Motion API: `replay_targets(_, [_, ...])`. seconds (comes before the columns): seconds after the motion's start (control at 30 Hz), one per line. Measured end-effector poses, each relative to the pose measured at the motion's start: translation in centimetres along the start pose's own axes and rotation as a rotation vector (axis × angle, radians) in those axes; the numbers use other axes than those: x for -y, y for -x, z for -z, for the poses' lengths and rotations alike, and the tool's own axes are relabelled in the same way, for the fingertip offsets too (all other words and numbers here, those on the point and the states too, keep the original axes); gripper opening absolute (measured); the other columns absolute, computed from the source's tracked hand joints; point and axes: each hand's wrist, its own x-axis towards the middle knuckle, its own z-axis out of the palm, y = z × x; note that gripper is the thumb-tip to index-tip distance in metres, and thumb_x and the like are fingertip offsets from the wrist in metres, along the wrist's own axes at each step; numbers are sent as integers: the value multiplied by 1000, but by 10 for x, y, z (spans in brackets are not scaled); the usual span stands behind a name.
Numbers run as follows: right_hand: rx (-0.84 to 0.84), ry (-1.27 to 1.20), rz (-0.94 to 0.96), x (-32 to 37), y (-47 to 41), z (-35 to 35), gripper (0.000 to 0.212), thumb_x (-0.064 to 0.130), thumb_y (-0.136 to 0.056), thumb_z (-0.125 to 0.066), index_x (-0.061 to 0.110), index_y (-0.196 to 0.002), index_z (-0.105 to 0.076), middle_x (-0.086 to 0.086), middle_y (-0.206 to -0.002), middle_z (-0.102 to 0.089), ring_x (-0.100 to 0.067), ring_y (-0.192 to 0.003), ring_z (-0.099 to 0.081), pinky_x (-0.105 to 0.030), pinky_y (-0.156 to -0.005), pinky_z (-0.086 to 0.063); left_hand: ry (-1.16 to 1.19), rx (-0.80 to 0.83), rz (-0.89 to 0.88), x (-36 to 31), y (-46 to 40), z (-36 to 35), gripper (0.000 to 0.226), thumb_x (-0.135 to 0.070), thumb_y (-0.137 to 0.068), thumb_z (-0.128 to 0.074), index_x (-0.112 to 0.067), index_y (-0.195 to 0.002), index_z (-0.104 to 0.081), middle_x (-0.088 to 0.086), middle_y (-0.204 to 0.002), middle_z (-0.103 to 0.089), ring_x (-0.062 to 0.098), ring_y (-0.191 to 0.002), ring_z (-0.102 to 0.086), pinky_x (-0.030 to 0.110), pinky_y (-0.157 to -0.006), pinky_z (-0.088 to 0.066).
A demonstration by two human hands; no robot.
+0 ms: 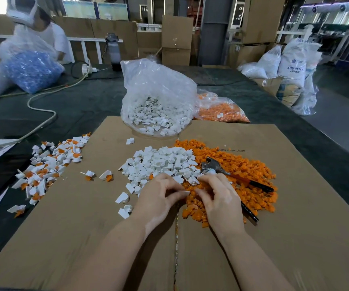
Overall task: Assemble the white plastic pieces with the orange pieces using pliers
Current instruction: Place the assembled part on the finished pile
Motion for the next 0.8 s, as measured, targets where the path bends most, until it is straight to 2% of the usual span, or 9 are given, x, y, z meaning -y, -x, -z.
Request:
replay_targets(0.07, [-2,-4,4,0,0,1,17,6,-73,-78,5,-86,-67,-3,-82,-61,-12,-74,-57,-14,-69,-40,91,-98,52,-3,0,-4,3,-30,-81,-69,-27,-79,-70,-15,-81,-51,-15,-79,-45,-1,-67,-30])
replay_targets(0.13, [4,-6,3,0,1,1,15,7,-73,-77,4,-84,-68,-3,-81,-63,-14,-74,-59,-15,-67,-42,180,-160,83,-6,0,-10,11,-26,-81,-70,-31,-73,-64,-12,-81,-55,-10,-78,-49,2,-66,-33])
replay_targets(0.2, [6,-16,0,0,1,0,13,5,-76,-75,3,-88,-70,-5,-83,-65,-17,-78,-62,-16,-71,-44,260,-188,119,-10,-1,-16,9,-23,-82,-69,-27,-76,-63,-6,-83,-61,1,-79,-54,10,-69,-38])
replay_targets(0.27, [3,-25,6,-1,0,-1,15,1,-79,-70,1,-94,-71,-8,-86,-65,-19,-82,-63,-19,-76,-46,319,-219,140,-12,-1,-22,10,-20,-83,-68,-26,-79,-62,-8,-79,-62,7,-77,-57,9,-67,-41])
replay_targets(0.4, [-12,-50,8,0,0,0,21,-5,-83,-64,1,-103,-70,-9,-92,-67,-20,-89,-64,-30,-80,-53,362,-236,131,-12,1,-27,16,-21,-86,-65,-33,-79,-57,-10,-78,-61,3,-75,-55,6,-65,-39])
replay_targets(0.5, [-53,-96,-39,1,1,0,20,-2,-83,-66,3,-102,-70,-5,-95,-69,-15,-90,-64,-25,-81,-51,400,-232,150,-8,1,-26,14,-21,-86,-64,-33,-87,-58,-9,-79,-59,3,-75,-54,6,-65,-39])
replay_targets(0.57, [-36,-134,-87,1,2,1,12,4,-84,-66,5,-95,-70,-3,-88,-69,-15,-85,-65,-22,-76,-51,395,-207,161,-7,2,-25,14,-22,-88,-63,-32,-97,-63,-10,-84,-60,6,-82,-56,7,-70,-39])
replay_targets(0.67, [-10,-140,-93,1,3,1,6,10,-86,-65,7,-90,-69,0,-82,-67,-14,-79,-63,-26,-71,-52,422,-188,195,-6,3,-25,20,-24,-89,-62,-26,-108,-65,-6,-102,-65,9,-99,-58,16,-86,-42])
replay_targets(0.8, [2,-133,-71,1,4,1,5,13,-86,-65,8,-87,-68,1,-79,-65,-15,-77,-61,-35,-68,-52,447,-201,215,-7,4,-25,17,-22,-88,-62,-23,-105,-66,-4,-101,-67,11,-98,-60,18,-85,-44])
